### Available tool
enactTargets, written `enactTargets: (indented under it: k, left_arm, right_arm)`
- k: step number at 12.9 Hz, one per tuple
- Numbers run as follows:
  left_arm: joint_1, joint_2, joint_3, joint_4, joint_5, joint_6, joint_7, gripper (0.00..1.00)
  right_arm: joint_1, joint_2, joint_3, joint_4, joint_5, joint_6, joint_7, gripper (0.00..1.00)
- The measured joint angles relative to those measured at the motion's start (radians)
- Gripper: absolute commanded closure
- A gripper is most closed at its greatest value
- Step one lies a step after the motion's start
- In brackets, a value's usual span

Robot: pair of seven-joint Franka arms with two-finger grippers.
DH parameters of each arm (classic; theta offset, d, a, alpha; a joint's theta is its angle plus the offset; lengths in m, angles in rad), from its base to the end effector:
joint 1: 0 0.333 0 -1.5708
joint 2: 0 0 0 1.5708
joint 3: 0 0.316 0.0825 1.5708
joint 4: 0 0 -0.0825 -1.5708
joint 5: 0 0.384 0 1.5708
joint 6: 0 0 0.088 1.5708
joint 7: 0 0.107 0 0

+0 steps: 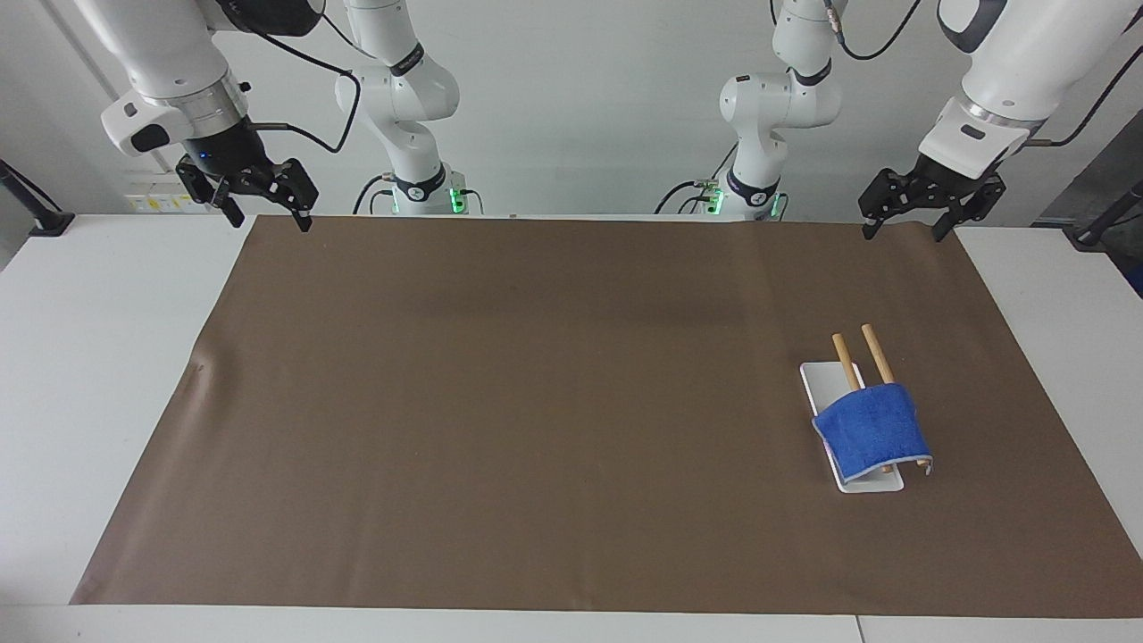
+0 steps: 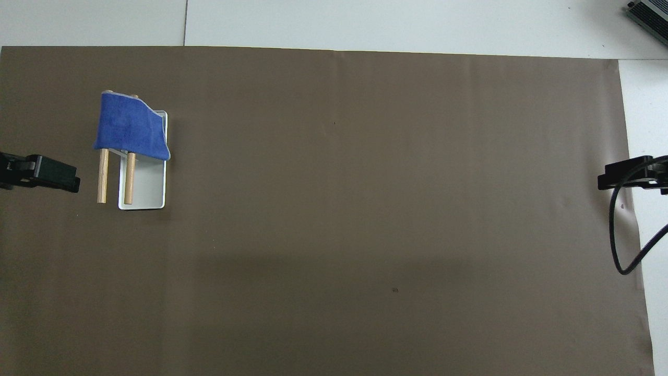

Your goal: Right arm passes towel to left arm to hang

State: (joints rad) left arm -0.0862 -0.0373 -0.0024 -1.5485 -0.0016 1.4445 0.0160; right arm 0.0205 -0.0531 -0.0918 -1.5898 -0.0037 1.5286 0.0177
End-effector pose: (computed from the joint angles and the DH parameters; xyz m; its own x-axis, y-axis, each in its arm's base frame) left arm 0.5276 -0.0471 0.6445 0.9923 -0.1044 -0.0666 -0.1045 -0.9945 0.0026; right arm 0.5323 -0.0399 0.6406 0.9960 -0.0889 -0.0083 -0.0889 -0.9960 -0.0010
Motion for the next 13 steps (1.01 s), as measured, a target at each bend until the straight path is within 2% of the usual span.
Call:
enactTargets:
  k: [3,13]
  left_arm:
    - [0.000,-0.020,0.000,-0.036,0.000,-0.006,0.000,0.00]
    - [0.000,-0.020,0.002,-0.037,0.020,0.058,0.007,0.00]
  right_arm:
    - [0.000,0.000,0.000,0.000,0.000,0.000,0.000,0.00]
    - [0.000,0.000,0.000,0.000,0.000,0.001,0.000,0.00]
